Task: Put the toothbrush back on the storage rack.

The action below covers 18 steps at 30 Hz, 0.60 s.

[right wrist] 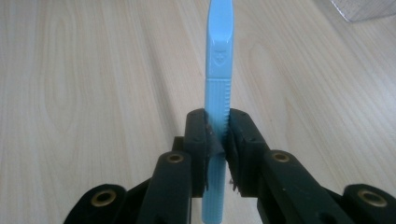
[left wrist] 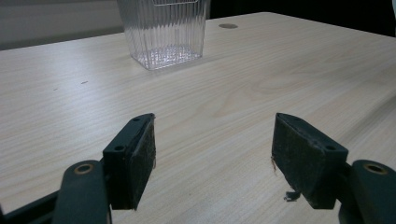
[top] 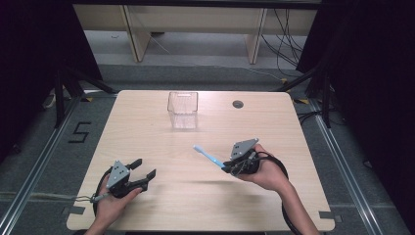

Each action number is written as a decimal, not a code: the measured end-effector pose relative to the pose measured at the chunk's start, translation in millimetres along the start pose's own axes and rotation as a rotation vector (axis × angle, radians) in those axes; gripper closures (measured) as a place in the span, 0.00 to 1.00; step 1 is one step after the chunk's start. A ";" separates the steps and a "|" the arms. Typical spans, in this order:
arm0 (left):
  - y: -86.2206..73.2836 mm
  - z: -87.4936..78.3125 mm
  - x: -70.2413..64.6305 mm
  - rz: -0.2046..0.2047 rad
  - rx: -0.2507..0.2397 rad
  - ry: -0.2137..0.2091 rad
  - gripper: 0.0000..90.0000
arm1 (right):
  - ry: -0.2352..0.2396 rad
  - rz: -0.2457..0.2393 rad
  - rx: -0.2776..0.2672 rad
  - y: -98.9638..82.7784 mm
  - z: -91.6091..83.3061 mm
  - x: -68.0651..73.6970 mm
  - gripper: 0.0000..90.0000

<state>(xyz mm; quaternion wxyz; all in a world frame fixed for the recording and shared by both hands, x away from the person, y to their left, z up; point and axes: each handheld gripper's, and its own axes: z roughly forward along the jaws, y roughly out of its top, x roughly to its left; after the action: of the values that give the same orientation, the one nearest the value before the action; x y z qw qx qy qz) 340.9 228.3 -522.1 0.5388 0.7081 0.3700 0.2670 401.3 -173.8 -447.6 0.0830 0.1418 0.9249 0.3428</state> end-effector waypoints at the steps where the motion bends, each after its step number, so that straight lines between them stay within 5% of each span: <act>1: 0.0 1.8 1.6 0.015 -0.021 -0.014 0.33 | -0.001 0.008 -0.011 -1.3 -0.2 0.3 0.88; 4: 0.1 1.0 1.0 0.011 -0.011 -0.007 0.33 | -0.014 0.049 -0.059 -6.6 0.1 1.2 0.88; 18: -0.1 1.7 1.4 0.015 -0.022 -0.014 0.33 | -0.028 0.096 -0.248 -18.7 3.8 2.5 0.88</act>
<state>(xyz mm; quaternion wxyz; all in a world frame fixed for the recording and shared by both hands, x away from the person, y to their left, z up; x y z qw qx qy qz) 343.0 228.5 -522.8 0.5472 0.7069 0.3578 0.2700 396.1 -184.2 -463.0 0.0965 0.1795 0.8662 0.4562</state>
